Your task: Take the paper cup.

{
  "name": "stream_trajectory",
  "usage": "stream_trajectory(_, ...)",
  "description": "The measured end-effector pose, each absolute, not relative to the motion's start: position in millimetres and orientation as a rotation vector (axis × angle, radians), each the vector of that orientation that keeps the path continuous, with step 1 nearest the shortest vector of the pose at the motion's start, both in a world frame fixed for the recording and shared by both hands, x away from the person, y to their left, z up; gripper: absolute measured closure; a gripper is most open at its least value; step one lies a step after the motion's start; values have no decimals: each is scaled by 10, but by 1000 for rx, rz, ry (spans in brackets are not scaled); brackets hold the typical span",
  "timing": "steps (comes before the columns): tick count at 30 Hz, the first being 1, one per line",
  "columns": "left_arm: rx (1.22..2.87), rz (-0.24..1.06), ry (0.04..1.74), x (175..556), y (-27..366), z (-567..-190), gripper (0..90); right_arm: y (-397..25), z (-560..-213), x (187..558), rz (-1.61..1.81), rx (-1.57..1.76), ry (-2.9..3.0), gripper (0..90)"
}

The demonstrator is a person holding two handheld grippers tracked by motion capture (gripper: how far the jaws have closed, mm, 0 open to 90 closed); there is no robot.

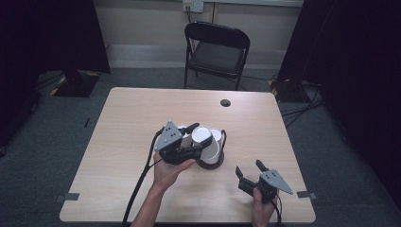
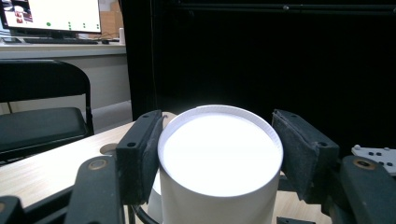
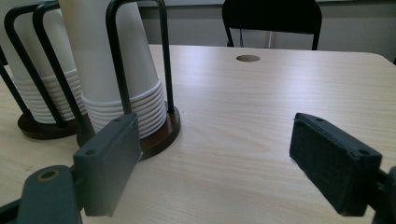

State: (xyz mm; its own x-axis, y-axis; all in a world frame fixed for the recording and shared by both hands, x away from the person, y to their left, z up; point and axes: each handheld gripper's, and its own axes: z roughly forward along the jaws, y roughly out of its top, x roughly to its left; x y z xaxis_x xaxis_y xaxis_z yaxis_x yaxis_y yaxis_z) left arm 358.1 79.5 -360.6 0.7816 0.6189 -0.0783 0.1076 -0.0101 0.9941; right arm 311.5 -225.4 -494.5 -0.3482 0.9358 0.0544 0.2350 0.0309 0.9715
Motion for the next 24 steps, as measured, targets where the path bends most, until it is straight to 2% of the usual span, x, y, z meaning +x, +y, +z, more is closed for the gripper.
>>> stream_trajectory(9, 1523, 366, 621, 3492, 848, -3683, 358, -2241, -4945, 3115, 1361, 1187, 1669, 159)
stream_trajectory(12, 1529, 341, 638, 3471, 854, -3724, 358, -2223, -4943, 3115, 1344, 1190, 1667, 220)
stream_trajectory(17, 1542, 332, 663, 3429, 865, -3789, 358, -2182, -4943, 3103, 1364, 1147, 1708, 243)
stream_trajectory(21, 1524, 291, 690, 3420, 901, -3857, 358, -2093, -4927, 3062, 1436, 1112, 1770, 325)
stream_trajectory(24, 1543, 290, 702, 3416, 909, -3906, 358, -1983, -4897, 3013, 1467, 1055, 1817, 354)
